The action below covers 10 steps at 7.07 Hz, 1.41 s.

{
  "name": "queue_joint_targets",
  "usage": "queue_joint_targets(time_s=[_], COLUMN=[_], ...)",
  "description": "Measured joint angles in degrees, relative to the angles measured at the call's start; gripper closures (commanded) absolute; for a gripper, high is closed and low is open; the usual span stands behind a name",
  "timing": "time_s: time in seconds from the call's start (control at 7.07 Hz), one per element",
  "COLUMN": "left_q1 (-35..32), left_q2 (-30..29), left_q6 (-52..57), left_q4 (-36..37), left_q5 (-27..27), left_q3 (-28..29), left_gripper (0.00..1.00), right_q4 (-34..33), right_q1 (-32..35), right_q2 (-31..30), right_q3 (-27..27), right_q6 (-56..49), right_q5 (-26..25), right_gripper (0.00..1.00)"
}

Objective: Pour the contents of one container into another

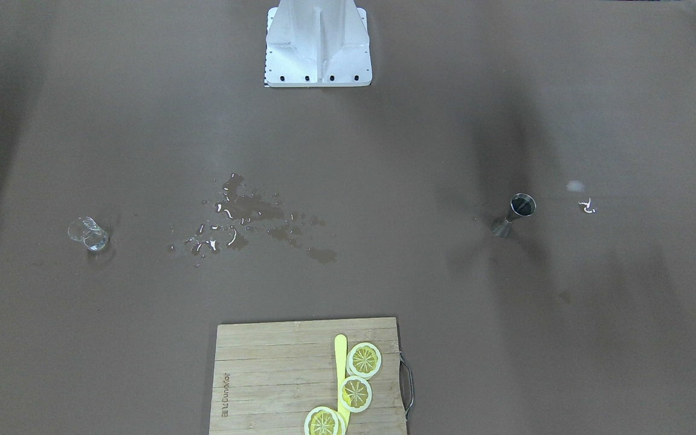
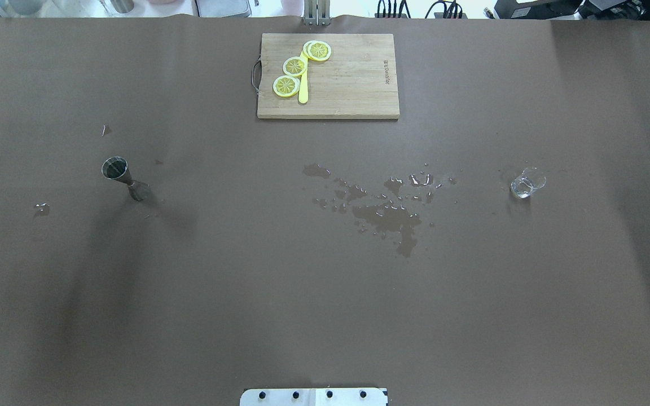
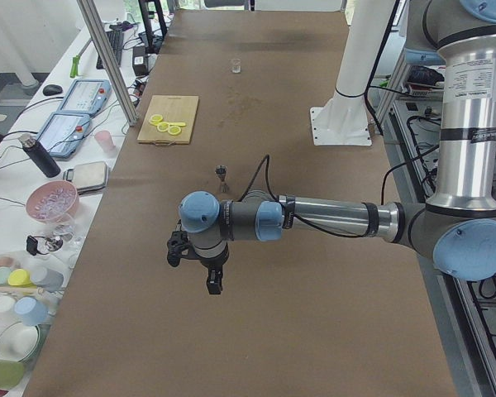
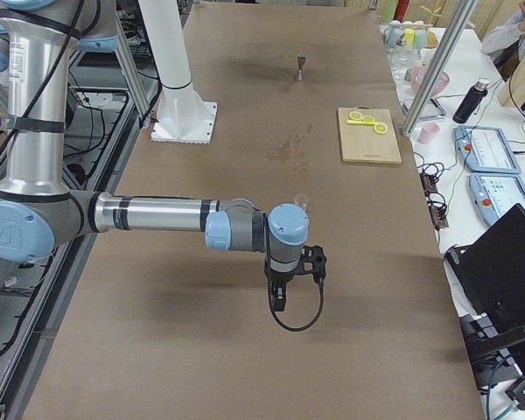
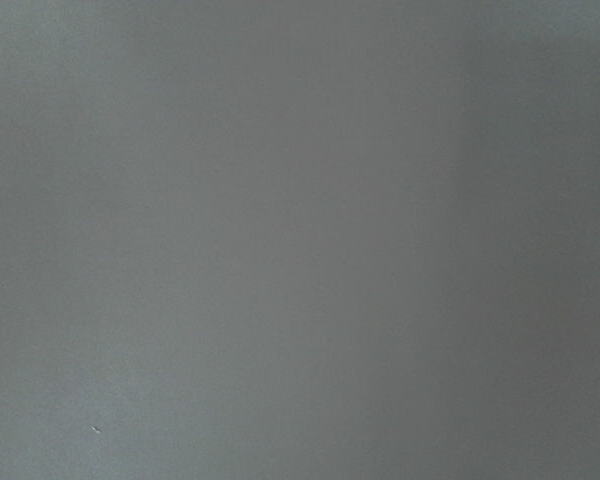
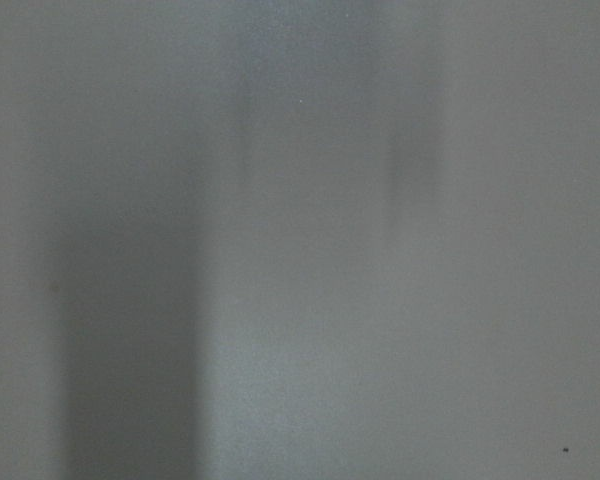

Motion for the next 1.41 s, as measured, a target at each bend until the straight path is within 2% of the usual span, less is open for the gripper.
queue_joint_targets(time_s=[0.42,0.85,1.41], left_q1=[0.0,-0.1,-0.1], left_q2=[0.0,0.0,-1.2], left_q6=[0.0,0.0,-0.6], left_q4=[0.0,0.1,0.6], left_q5=[0.1,0.0,-0.1], left_q3=[0.1,0.1,-0.4], left_gripper=[0.02,0.02,0.01], right_q4=[0.5,4.3,4.8], right_q1=[0.0,0.0,-0.3], right_q2=[0.1,0.0,0.2], right_q3=[0.6,-0.1,0.2], right_q6=[0.0,-0.3,-0.4], right_q5=[0.0,-0.2,0.2], right_gripper=[0.00,0.00,0.00])
